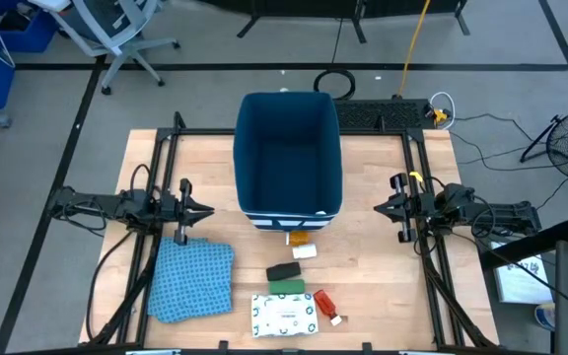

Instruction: Pick & place medical supplies in basket/bin

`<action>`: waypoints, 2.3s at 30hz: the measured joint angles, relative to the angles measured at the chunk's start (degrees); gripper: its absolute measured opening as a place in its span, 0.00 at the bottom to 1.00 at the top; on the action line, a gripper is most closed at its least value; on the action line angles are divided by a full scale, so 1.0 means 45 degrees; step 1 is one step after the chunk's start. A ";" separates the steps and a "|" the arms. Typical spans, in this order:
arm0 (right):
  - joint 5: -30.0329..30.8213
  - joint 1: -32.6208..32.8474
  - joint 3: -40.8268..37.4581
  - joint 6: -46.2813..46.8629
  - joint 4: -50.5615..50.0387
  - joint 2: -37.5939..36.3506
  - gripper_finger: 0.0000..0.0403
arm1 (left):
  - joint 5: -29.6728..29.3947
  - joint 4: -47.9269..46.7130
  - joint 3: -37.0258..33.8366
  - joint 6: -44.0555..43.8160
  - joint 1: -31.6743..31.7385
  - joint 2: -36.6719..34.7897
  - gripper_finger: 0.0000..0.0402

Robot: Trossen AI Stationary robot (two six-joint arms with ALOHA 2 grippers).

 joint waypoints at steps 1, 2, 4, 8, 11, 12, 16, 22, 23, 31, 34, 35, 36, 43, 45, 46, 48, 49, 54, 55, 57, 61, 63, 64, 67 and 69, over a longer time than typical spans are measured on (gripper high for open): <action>0.0002 0.0000 0.0000 0.0000 -0.0001 0.0000 0.00 | 0.0000 -0.0001 0.0002 0.0000 -0.0002 0.0003 0.10; 0.0001 0.0001 0.0000 -0.0004 -0.0001 -0.0002 0.00 | 0.0000 0.0003 0.0003 0.0000 0.0002 -0.0002 0.10; 0.0000 -0.0003 0.0000 -0.0001 -0.0001 -0.0003 0.00 | 0.0000 0.0000 0.0003 0.0000 0.0002 0.0003 0.10; 0.0000 -0.0002 0.0000 -0.0002 -0.0003 0.0002 0.00 | 0.0000 -0.0001 0.0000 0.0000 -0.0002 0.0003 0.10; 0.0001 -0.0001 0.0000 -0.0002 0.0000 -0.0002 0.00 | 0.0000 -0.0001 0.0003 0.0000 -0.0003 0.0003 0.10; -0.0002 0.0001 0.0000 0.0036 0.0013 0.0001 0.00 | 0.0000 -0.0001 0.0003 0.0000 0.0002 -0.0001 0.10; -0.0002 -0.0003 0.0000 0.0683 0.0126 -0.0003 0.00 | 0.0000 0.0002 0.0003 0.0000 0.0002 -0.0002 0.10; -0.0002 -0.0003 -0.0010 0.0990 0.0184 -0.0003 0.00 | 0.0003 0.0603 0.0001 -0.0018 -0.0003 0.0003 0.10; -0.0002 -0.0003 -0.0010 0.0986 0.0199 -0.0003 0.00 | 0.0005 0.0836 -0.0001 -0.0138 0.0002 -0.0002 0.10; -0.0007 0.0002 -0.0010 0.1297 0.0219 -0.0003 0.00 | -0.0104 0.1510 -0.0002 -0.2877 -0.0001 0.0003 0.10; -0.0002 0.0002 -0.0010 0.0672 0.0368 0.0002 0.00 | -0.0379 0.1272 0.0003 -0.2900 -0.0003 -0.0002 0.10; -0.0002 0.0002 -0.0010 0.0512 0.0367 0.0006 0.00 | -0.0388 0.1100 0.0003 -0.2850 -0.0003 0.0003 0.10; -0.0002 -0.0003 -0.0010 0.0411 0.0369 0.0024 0.00 | -0.0420 0.1033 -0.0002 -0.2664 -0.0003 0.0003 0.10; 0.0020 0.0007 0.0134 0.0325 0.1417 0.0186 0.01 | -0.0457 0.1169 -0.0002 -0.0369 -0.0003 -0.0002 0.10; -0.0014 0.0048 0.0432 0.0406 0.1818 0.0442 0.04 | -0.0461 0.1121 -0.0002 0.0038 -0.0003 0.0003 0.10; 0.0014 0.0145 0.0629 0.0546 0.1816 0.0632 0.05 | -0.0461 0.1124 -0.0002 0.0066 -0.0003 0.0003 0.10; 0.0023 0.0525 0.0940 0.0685 0.1580 0.1190 0.08 | -0.0461 0.1100 -0.0002 0.0058 -0.0003 0.0003 0.10; 0.0026 0.0794 0.1192 0.0660 0.1680 0.1572 0.10 | -0.0465 0.1073 -0.0002 0.0060 -0.0003 0.0003 0.10; 0.1351 0.2549 0.2476 0.0105 0.2257 0.3877 0.16 | -0.0461 0.1029 -0.0002 -0.0074 -0.0003 0.0003 0.10; 0.1797 0.2956 0.2827 -0.0028 0.2091 0.4408 0.17 | -0.0461 0.1029 -0.0002 -0.0191 -0.0003 0.0003 0.10; 0.2795 0.3793 0.3855 -0.0237 0.1790 0.5504 0.19 | -0.0439 0.1000 -0.0002 -0.0349 -0.0003 0.0003 0.10; 0.5481 0.5674 0.6569 -0.0611 -0.0445 0.7951 0.23 | -0.0340 0.0917 -0.0002 -0.0377 -0.0003 0.0003 0.10; 0.7238 0.6735 0.8023 -0.0829 -0.1942 0.9283 0.24 | -0.0340 0.0936 -0.0002 -0.0374 0.0002 -0.0002 0.10; 0.8201 0.7231 0.8750 -0.0894 -0.2616 0.9947 0.25 | -0.0336 0.0923 -0.0002 -0.0378 -0.0003 0.0003 0.10; 1.0854 0.8543 1.0727 -0.0602 -0.4317 1.1804 0.26 | -0.0358 0.0961 -0.0002 -0.0336 -0.0003 0.0003 0.10; 1.1859 0.9177 1.1836 0.0073 -0.5402 1.2930 0.27 | -0.0430 0.1071 -0.0002 -0.0223 -0.0002 0.0002 0.10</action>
